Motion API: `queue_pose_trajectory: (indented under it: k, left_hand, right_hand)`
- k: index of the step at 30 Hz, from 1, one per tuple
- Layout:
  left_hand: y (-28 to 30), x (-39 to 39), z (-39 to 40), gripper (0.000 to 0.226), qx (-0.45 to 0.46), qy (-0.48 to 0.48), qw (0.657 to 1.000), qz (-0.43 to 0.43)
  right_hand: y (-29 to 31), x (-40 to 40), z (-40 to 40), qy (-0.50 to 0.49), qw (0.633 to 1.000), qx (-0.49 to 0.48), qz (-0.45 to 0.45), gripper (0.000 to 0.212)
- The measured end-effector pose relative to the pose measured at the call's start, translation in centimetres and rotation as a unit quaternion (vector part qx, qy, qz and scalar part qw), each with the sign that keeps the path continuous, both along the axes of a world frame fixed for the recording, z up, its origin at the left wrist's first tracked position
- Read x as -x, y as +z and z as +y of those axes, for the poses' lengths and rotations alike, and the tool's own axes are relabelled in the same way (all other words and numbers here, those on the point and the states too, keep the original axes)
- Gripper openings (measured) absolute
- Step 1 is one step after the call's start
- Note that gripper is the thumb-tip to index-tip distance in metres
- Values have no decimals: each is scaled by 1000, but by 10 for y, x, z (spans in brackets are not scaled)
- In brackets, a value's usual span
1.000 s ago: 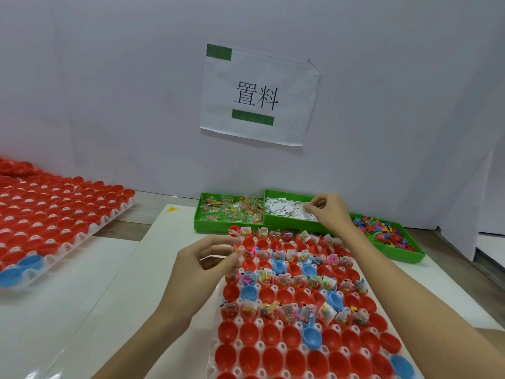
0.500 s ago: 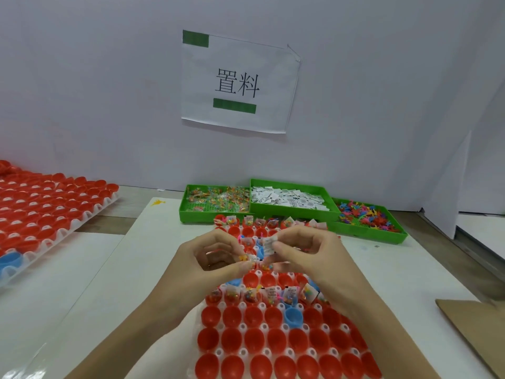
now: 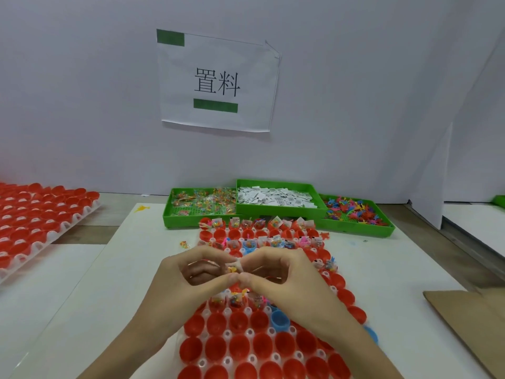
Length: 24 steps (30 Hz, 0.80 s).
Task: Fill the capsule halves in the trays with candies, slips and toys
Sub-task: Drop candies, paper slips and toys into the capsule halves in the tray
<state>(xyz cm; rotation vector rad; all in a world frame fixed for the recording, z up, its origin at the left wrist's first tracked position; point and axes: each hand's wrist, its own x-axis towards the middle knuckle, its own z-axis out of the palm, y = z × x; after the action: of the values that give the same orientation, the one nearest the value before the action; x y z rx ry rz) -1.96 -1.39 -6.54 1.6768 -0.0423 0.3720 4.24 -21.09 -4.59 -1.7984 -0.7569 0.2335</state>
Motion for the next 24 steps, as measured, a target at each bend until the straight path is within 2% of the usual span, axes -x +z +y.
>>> queue_pose_trajectory:
  k: [7,11,14,17,19,21,24]
  left_hand:
    - [1,2,-2,22,-7,-13,1000,22]
    - [2,2,-1,17,-13,11,1000,16]
    - [1,1,1,16,-17,22,999,19]
    - [0,0,1,13,-25,18,999,17]
    - [-1,0,0,13,-28,17,999,16]
    - [-3,-1,0,12,-31,17,999,15]
    - [-4,-3,1,14,-35,23,999,17]
  right_hand:
    - [-1,-2,-1,-34,999,-9,-13,10]
    - [5,-10,-4,-28,999,-4,-17,11]
    - [17,-52,-21,-118,992,-1,-52,8]
    - [24,-123,-50,-247,967,-10,-53,10]
    - [18,-170,-71,-330,941,41,-62,16]
    - [5,-209,-91,-379,912,135,-83,20]
    - [-13,-242,-110,-382,876,277,-104,20]
